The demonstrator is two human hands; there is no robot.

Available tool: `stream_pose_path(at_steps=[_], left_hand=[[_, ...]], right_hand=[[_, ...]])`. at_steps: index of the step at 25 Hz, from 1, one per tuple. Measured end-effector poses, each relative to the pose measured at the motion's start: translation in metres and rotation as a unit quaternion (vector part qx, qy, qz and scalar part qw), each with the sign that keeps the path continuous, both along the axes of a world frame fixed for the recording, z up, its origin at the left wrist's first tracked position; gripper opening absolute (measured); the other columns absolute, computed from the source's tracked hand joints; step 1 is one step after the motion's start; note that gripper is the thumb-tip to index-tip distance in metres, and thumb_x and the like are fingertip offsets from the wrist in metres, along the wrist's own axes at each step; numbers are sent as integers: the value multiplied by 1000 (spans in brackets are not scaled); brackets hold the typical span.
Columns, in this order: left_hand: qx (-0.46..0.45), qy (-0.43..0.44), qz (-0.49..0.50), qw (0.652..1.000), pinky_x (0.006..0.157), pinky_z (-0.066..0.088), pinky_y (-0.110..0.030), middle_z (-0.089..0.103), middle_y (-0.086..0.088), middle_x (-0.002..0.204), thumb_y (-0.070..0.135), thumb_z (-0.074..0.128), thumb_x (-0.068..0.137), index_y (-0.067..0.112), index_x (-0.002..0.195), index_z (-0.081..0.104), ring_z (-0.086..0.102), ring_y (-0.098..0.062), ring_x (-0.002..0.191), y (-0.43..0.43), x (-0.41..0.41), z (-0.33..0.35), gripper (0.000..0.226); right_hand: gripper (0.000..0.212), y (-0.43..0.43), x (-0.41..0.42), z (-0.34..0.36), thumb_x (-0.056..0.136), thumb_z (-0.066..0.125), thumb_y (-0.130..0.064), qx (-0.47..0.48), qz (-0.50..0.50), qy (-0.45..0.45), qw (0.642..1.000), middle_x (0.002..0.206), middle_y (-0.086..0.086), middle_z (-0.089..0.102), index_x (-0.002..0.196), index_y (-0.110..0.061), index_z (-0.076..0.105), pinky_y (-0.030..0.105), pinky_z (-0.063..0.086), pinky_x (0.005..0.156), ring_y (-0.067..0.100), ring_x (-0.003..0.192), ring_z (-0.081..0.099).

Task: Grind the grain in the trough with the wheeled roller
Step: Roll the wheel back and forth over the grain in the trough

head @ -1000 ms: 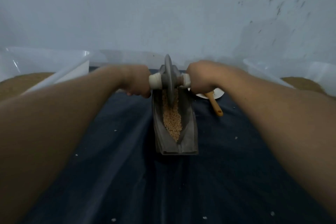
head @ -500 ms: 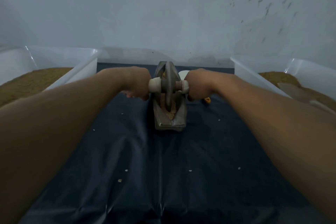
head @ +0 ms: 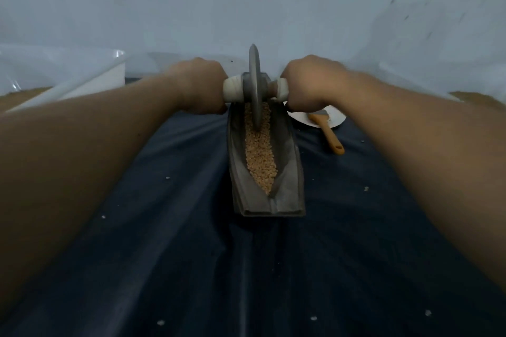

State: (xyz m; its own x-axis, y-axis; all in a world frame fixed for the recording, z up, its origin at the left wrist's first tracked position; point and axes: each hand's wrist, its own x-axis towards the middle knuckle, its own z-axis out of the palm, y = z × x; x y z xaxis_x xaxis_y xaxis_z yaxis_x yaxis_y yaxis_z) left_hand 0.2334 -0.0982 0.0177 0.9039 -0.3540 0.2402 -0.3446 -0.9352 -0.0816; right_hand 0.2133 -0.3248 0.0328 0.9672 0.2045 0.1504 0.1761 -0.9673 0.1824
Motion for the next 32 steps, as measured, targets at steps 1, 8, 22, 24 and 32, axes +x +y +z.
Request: stream_pose_path(at_steps=[1, 8, 22, 24, 32], left_hand=[[4, -6, 3, 1000, 60, 43, -29, 56, 5, 72, 43, 74, 69, 28, 80, 59, 54, -19, 62, 1, -9, -1, 24], [42, 162, 12, 986, 55, 50, -27, 68, 3, 60, 26, 76, 76, 17, 78, 64, 67, -15, 56, 2, -90, 20, 15], [-7, -286, 37, 957, 49, 26, -29, 54, -12, 63, 24, 63, 80, 17, 74, 55, 52, -34, 52, -3, -22, -42, 11], [-36, -281, 58, 957, 48, 23, -27, 50, -8, 60, 27, 64, 81, 19, 72, 51, 45, -29, 50, 0, -20, -48, 18], [42, -90, 30, 995, 55, 39, -32, 54, 2, 74, 38, 65, 78, 28, 83, 61, 55, -24, 65, 0, -67, -7, 11]], right_hand=[[10, 1, -8, -1, 71, 66, -25, 2, 3, -7, 1000, 72, 2, 60, 72, -25, 56, 27, 39, 51, 22, 63, 58], [16, 7, -88, 13, 73, 76, -23, -21, 3, 141, 990, 75, 4, 67, 74, -20, 61, 32, 49, 57, 24, 67, 65], [6, -3, -7, 1, 75, 65, -28, -14, 9, -36, 999, 76, 1, 61, 78, -25, 60, 27, 37, 52, 22, 65, 57], [4, 1, -5, 3, 73, 61, -28, -34, 24, -80, 996, 74, 1, 58, 76, -25, 59, 26, 32, 51, 21, 63, 53], [10, -1, -58, -4, 78, 65, -26, 9, 11, 44, 999, 77, 0, 63, 75, -26, 56, 29, 42, 53, 20, 66, 59]])
